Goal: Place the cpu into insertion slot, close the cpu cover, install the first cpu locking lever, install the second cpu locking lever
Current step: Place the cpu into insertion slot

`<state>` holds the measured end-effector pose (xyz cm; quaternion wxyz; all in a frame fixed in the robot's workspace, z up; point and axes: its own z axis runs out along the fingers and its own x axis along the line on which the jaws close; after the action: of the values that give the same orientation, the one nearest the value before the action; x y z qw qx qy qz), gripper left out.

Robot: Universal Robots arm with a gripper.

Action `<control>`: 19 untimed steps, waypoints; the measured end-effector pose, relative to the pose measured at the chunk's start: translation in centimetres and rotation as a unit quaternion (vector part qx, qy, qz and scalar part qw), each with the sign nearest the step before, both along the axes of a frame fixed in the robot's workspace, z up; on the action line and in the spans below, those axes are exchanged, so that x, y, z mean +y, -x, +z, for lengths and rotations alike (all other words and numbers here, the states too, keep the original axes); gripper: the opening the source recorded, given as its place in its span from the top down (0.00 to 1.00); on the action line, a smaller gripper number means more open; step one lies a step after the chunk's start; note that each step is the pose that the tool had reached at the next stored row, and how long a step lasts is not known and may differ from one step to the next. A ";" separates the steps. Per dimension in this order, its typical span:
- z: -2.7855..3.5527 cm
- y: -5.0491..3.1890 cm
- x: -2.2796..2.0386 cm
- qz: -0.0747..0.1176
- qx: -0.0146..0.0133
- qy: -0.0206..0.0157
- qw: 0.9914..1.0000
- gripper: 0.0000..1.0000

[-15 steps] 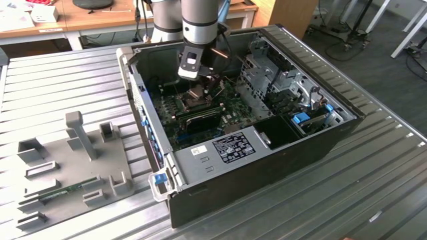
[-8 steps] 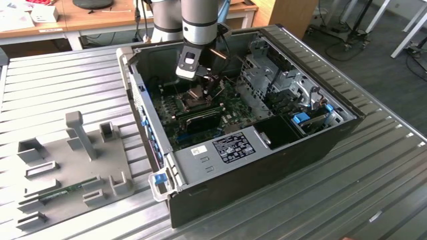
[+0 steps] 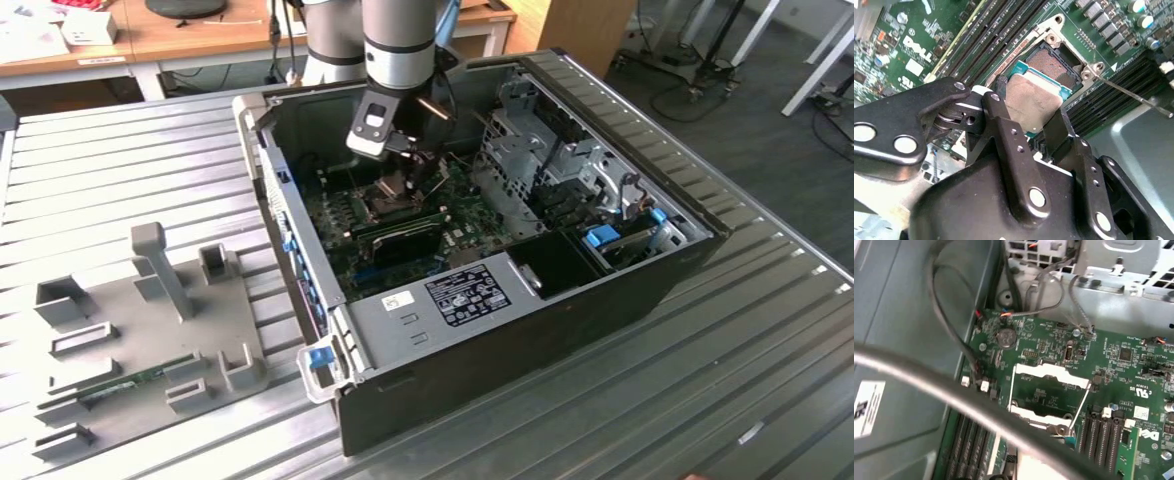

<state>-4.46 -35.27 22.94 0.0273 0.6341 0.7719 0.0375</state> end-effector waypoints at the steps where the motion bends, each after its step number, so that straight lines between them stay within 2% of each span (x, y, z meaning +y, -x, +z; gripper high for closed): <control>1: 0.00 0.00 0.00 -0.008 0.000 0.000 1.000 0.46; 6: -0.03 0.00 0.00 -0.043 0.000 0.000 0.999 0.46; 8: -0.03 0.00 0.00 -0.052 0.000 0.000 0.999 0.46; 14: -0.04 0.01 0.02 -0.054 0.000 0.000 0.999 0.46; 19: -0.09 0.08 0.42 -0.058 0.000 0.000 0.998 0.46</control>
<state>-4.54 -34.85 22.85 0.0292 0.6775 0.7341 0.0359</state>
